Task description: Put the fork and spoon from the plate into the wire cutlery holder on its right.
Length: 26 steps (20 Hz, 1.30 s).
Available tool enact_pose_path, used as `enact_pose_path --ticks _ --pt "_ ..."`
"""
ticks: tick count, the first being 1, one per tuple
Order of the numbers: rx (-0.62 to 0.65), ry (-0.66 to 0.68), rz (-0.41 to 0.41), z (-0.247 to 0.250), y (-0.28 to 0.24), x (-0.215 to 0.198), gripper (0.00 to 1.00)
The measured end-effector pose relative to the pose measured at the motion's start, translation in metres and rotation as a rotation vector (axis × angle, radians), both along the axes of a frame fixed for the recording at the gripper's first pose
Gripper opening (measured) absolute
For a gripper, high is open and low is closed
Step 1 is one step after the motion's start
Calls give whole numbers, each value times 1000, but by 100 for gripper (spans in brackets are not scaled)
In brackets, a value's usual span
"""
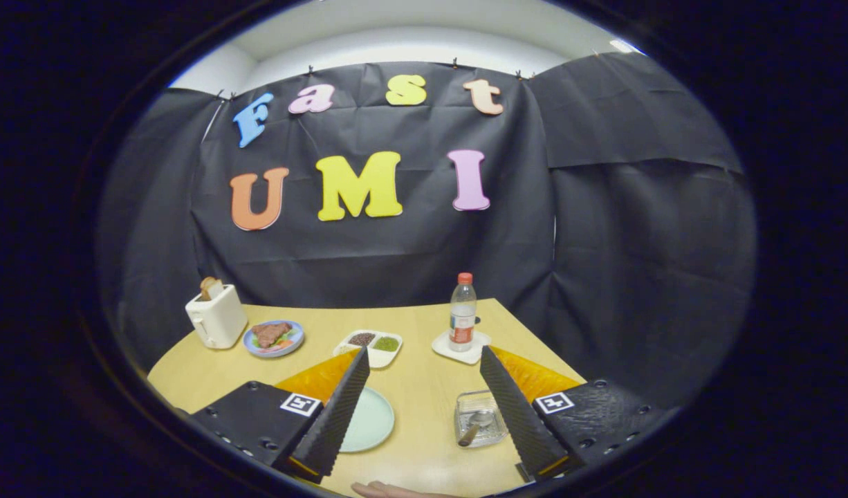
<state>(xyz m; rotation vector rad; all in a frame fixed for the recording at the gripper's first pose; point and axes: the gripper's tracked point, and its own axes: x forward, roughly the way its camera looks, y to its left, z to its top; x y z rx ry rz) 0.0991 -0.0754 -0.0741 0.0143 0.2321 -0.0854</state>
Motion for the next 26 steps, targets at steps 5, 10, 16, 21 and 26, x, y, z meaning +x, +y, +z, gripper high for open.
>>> enact_pose_path --ticks 5,10,16,21,26 --pt "-24 -13 46 -8 49 2 96" --pt "-48 34 79 -29 87 9 96" --pt "-38 141 119 -69 118 21 97" --pt "-40 250 143 -107 136 31 97" --pt "-7 389 162 -152 147 38 97"
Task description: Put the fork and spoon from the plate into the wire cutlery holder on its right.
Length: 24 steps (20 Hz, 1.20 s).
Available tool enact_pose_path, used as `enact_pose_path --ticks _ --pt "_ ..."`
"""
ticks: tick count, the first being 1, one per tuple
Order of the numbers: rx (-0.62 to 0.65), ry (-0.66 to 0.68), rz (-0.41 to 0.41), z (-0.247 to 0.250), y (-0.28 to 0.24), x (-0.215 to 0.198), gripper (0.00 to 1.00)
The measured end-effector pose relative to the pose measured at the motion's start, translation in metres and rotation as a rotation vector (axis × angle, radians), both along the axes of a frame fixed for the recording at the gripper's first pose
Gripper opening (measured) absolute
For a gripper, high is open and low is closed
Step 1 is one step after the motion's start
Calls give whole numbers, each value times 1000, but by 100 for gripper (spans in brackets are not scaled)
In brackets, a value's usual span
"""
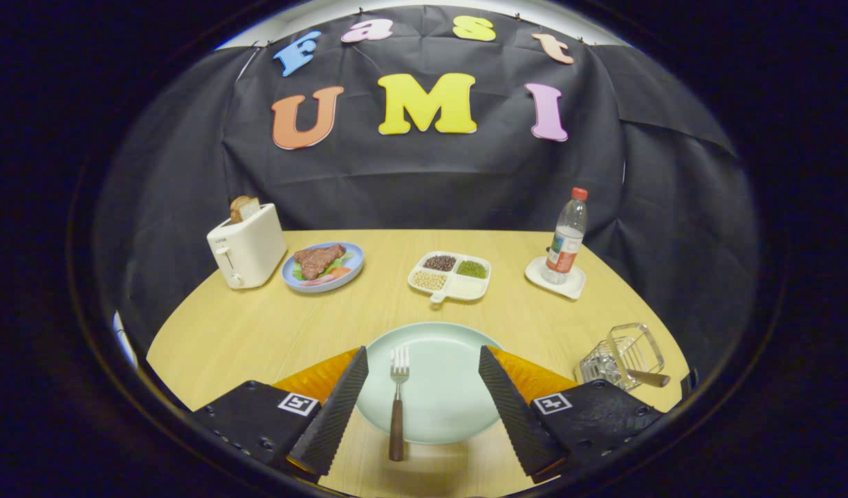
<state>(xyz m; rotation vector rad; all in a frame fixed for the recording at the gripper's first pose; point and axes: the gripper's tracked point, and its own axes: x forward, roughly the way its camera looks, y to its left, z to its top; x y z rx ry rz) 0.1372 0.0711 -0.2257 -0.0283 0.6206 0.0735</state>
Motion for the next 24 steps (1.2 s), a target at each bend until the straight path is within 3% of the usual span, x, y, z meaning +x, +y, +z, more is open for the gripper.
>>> enact_pose_path --ticks 7,12,14,20,21,24 --pt "27 238 10 -59 11 -3 95" --pt "50 351 31 -77 21 -13 83" --pt "85 419 38 -85 27 -19 82" --pt "67 491 27 -95 28 -15 60" --pt "58 499 25 -97 28 -14 50" --pt "48 522 22 -102 32 -12 36"
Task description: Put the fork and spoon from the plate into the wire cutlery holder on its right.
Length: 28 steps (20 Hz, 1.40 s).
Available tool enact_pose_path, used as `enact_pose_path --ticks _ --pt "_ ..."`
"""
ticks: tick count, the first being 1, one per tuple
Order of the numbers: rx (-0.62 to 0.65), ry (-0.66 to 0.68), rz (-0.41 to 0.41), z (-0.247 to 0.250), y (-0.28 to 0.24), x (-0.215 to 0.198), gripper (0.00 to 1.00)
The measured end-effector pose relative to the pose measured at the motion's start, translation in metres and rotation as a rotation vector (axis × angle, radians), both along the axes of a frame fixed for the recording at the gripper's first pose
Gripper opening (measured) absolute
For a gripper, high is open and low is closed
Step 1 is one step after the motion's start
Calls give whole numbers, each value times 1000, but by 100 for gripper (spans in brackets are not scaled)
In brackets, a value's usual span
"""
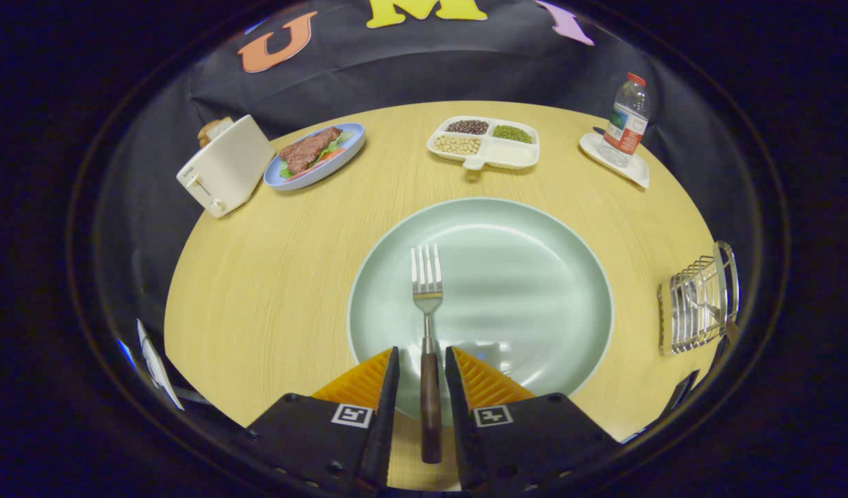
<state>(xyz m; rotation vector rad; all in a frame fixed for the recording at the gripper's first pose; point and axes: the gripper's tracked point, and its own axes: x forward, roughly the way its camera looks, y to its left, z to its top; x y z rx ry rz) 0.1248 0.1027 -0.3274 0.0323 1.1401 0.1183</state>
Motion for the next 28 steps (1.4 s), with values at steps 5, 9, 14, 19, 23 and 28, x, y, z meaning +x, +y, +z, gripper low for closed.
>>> enact_pose_path --ticks 5,9,14,19,23,28 --pt "7 17 -3 0 3 1 2" --pt "13 -41 8 14 2 3 0" --pt "31 -118 16 51 -5 -2 0" --pt "58 -239 45 107 -21 -16 0" --pt "64 -360 42 155 -48 -30 0" --pt "104 -494 12 206 -91 -48 0"
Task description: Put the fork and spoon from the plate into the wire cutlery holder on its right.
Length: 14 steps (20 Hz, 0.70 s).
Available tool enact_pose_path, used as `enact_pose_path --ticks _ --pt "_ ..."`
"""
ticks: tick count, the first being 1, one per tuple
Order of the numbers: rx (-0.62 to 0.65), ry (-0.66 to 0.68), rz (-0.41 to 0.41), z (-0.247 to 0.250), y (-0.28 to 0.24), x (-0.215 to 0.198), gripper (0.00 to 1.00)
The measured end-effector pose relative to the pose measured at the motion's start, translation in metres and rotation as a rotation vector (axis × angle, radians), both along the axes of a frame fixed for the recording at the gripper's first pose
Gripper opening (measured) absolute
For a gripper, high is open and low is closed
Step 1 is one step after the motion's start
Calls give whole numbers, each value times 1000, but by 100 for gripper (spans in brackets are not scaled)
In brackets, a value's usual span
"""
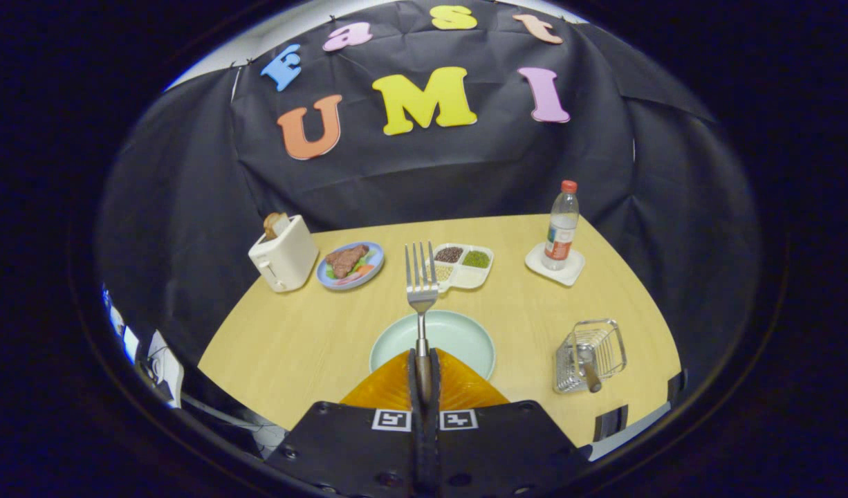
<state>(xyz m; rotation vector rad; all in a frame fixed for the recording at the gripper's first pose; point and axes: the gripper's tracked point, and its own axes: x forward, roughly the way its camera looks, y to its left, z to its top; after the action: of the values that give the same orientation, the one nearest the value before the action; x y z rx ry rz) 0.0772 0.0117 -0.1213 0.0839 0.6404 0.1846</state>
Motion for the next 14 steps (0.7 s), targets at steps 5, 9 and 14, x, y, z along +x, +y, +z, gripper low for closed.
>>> enact_pose_path --ticks 5,9,14 --pt "0 -82 -57 24 -57 -10 0" --pt "-2 -106 -116 30 -111 -18 0" --pt "4 -63 -183 14 -172 -23 0"
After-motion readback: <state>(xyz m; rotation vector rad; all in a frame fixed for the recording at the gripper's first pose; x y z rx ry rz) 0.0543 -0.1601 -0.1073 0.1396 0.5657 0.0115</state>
